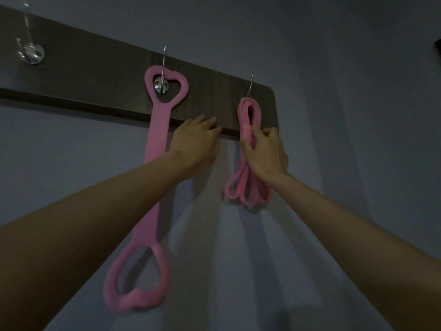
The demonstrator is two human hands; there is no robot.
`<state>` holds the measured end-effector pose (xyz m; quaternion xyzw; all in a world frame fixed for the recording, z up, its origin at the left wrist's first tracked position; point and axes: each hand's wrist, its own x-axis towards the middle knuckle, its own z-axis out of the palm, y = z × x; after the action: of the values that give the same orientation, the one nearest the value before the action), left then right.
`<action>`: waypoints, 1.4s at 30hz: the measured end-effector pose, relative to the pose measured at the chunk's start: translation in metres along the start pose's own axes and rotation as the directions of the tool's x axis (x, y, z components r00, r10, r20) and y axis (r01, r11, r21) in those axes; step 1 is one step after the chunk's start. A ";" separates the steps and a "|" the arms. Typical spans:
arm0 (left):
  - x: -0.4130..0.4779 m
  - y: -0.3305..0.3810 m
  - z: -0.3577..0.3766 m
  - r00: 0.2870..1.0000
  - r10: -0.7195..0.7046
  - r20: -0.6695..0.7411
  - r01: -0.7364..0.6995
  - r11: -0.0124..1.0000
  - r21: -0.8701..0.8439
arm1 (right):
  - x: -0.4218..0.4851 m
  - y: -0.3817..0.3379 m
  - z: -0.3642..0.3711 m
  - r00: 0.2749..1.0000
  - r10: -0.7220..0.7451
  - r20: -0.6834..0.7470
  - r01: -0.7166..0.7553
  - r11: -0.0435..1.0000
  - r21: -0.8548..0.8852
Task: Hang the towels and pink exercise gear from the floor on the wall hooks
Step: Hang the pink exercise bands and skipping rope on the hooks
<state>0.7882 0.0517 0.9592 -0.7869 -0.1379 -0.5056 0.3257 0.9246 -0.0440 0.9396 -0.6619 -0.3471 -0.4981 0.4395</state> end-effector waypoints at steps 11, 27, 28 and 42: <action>-0.091 0.016 -0.050 0.999 -0.035 0.028 0.037 0.997 -0.063 | -0.095 -0.031 -0.065 0.981 -0.189 0.050 0.188 0.982 0.013; -0.344 0.060 -0.154 0.978 -0.085 0.188 0.108 0.988 -0.112 | -0.324 -0.072 -0.170 0.897 -0.358 0.260 0.382 0.923 -0.046; -0.361 0.066 -0.162 0.967 -0.096 0.236 0.122 0.988 -0.098 | -0.339 -0.073 -0.177 0.889 -0.363 0.279 0.386 0.922 -0.030; -0.564 0.137 -0.255 0.696 -0.316 0.645 0.387 0.921 0.034 | -0.533 -0.081 -0.270 0.644 -0.407 0.647 0.333 0.911 0.242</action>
<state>0.4291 -0.1541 0.4795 -0.8858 -0.3617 -0.2669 0.1150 0.6166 -0.2755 0.4759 -0.6899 -0.6368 -0.2791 0.2014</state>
